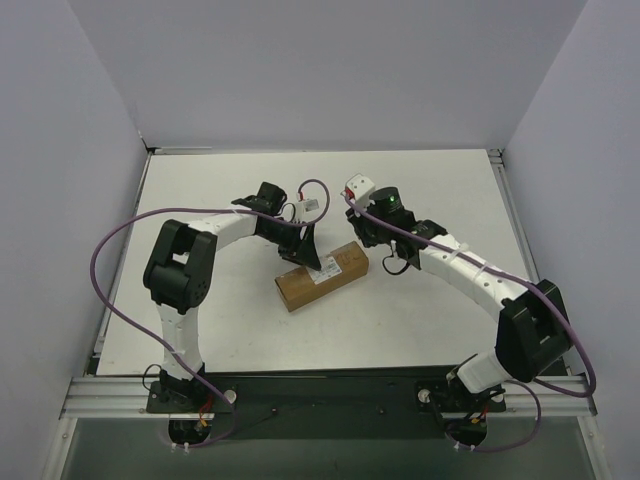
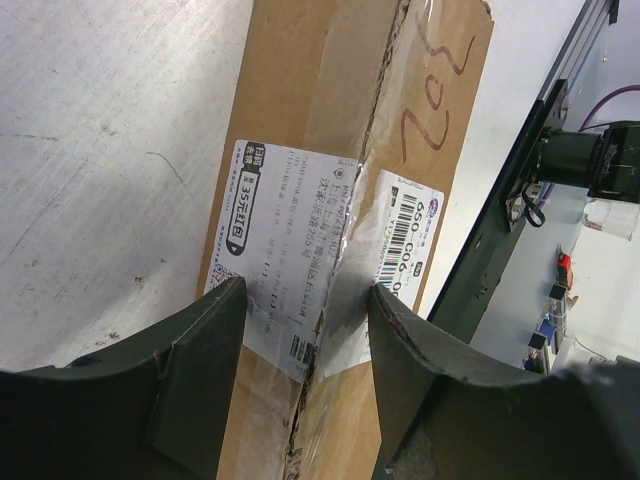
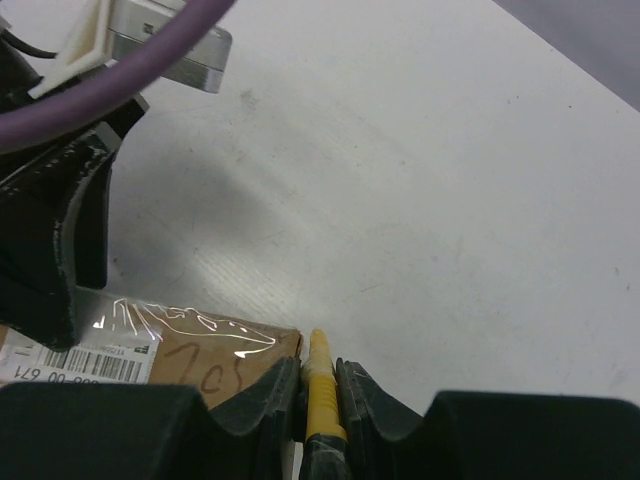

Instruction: Unpack the express box

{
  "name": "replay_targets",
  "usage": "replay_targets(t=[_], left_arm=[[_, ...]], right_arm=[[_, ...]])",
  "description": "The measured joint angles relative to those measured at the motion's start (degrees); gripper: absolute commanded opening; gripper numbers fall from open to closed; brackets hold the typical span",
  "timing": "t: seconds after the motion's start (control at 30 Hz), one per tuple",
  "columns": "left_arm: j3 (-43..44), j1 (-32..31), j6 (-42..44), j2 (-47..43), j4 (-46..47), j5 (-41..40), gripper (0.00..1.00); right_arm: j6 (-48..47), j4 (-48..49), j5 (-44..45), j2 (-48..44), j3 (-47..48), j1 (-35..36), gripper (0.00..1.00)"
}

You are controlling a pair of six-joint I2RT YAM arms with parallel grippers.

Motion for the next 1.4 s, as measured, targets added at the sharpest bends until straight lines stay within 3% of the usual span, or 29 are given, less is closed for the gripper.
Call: replay_targets(t=[1.03, 1.4], left_arm=[[0.02, 0.0, -0.17, 0.0, 0.09, 0.13, 0.58], [0.2, -0.02, -1.05, 0.07, 0.0, -0.2, 0.53]], right_arm=[[0.5, -2.05, -3.89, 2.8, 1.51, -1.29, 0.0], [0.52, -5.6, -3.08, 2.49, 1.92, -0.72, 0.0]])
